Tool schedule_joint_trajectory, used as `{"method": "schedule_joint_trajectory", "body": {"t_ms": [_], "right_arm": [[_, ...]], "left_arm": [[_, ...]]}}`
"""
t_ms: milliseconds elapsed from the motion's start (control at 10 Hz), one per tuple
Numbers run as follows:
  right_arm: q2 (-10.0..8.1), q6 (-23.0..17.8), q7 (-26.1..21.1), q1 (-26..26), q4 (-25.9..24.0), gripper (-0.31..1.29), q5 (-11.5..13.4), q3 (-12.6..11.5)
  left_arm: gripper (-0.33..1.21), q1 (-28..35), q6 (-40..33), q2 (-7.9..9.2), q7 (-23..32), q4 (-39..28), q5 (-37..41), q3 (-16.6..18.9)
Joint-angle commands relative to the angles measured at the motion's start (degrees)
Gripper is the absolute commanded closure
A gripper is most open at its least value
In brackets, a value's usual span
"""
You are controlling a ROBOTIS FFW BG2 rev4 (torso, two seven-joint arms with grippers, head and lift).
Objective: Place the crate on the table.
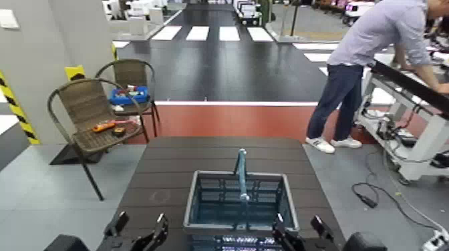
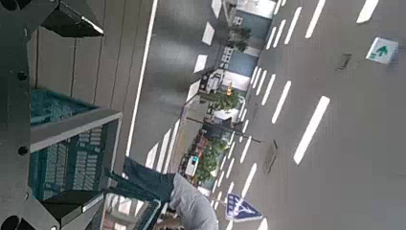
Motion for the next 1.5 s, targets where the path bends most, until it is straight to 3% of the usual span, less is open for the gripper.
{"method": "schedule_joint_trajectory", "body": {"t_ms": [100,300,1500], "right_arm": [[-0.08,0.3,0.0,0.2,-0.3,0.15,0.1,-0.3],[-0.08,0.5,0.0,0.3,-0.4,0.15,0.3,-0.4],[-0.08,0.9,0.1,0.2,-0.4,0.15,0.4,-0.6]], "left_arm": [[0.11,3.2,-3.7,-1.58,4.0,-1.5,-8.1,0.6],[0.11,5.0,-6.8,-1.49,9.9,-2.5,-12.5,-0.2],[0.11,4.7,-9.4,-1.31,12.2,-2.1,-15.1,-0.7]]}}
